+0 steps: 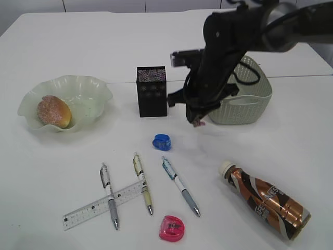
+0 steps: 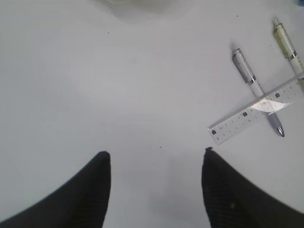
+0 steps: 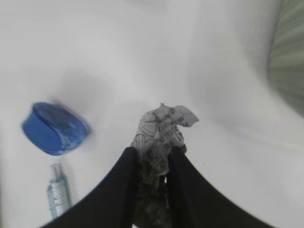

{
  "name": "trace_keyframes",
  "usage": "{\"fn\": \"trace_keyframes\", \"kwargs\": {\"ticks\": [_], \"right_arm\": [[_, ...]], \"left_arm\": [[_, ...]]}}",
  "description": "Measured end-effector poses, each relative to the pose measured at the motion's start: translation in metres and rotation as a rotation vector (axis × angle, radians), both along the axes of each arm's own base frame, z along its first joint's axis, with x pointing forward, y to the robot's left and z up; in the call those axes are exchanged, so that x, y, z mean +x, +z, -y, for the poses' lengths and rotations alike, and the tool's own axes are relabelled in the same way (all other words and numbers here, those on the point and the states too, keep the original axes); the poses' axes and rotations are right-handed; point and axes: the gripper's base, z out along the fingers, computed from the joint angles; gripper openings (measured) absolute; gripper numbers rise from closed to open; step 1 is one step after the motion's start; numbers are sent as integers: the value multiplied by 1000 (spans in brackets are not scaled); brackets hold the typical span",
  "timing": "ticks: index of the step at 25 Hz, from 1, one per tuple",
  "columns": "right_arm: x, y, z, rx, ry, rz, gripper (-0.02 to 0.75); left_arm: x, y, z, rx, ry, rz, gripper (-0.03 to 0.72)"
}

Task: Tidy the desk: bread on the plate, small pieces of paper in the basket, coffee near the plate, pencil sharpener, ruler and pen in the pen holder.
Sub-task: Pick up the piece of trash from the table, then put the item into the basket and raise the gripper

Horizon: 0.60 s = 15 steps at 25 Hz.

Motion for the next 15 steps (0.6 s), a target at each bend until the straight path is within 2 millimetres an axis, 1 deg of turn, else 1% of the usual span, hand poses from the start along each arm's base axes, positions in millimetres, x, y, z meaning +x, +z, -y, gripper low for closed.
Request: {"fn": "trace_keyframes", "kwargs": {"ticks": [2,3,5,6,8,11,13,14,15], "right_arm": [[2,32,5,26,-8,77,153],[3,46,8,35,-15,111,153],[10,62,20,43,-41,168,153],[15,66,28,47,-66,189,153],[22,68,45,53,-123,212,153],[31,64,70,29,-175,217,161],[34,60,82,8,-197,216,213],[35,60,84,1,-200,216,254],[35,60,86,-1,-203,216,320]], "left_arm": [[0,0,0,0,0,0,444],[0,0,0,0,0,0,444],[0,0,0,0,0,0,444],[0,0,0,0,0,0,444],[0,0,0,-4,0,-1,444],[0,0,2,-19,2,-4,444],[-1,0,2,-30,3,-7,444],[-1,0,3,-38,4,-9,444],[-1,0,3,-38,4,-9,444]]}}
